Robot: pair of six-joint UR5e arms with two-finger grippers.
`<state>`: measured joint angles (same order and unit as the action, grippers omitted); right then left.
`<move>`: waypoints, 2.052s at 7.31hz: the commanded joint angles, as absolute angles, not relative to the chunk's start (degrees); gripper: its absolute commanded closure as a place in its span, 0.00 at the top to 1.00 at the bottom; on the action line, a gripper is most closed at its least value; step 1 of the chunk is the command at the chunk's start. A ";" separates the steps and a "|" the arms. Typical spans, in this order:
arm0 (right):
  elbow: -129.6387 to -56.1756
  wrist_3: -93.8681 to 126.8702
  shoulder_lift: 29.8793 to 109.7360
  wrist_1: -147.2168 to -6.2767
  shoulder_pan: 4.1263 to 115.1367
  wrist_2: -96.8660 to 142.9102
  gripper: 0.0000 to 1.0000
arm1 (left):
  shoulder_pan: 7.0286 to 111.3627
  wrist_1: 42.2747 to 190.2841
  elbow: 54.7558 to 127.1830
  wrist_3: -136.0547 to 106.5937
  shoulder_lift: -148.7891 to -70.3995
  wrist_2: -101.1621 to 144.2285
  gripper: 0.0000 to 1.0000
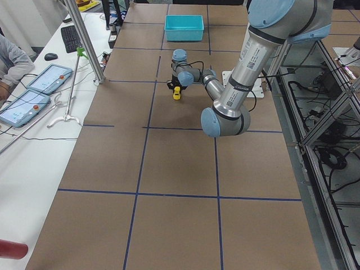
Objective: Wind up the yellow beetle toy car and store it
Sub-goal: 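Keep dragging the pressed car back toward the robot with the left gripper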
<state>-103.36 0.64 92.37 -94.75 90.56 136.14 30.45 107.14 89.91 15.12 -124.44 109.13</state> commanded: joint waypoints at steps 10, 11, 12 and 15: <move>-103.36 0.79 92.37 -94.66 89.74 136.14 1.00 | 30.50 107.14 90.79 15.12 -123.66 109.16 0.10; -103.36 0.79 92.37 -94.66 89.74 136.14 1.00 | 30.41 107.14 91.23 15.12 -122.70 109.16 0.10; -103.36 0.79 92.37 -94.66 89.74 136.14 1.00 | 30.41 107.14 91.75 15.12 -122.43 109.16 0.10; -103.36 0.79 92.37 -94.66 89.74 136.14 1.00 | 30.50 107.05 92.20 16.68 -121.99 109.16 0.10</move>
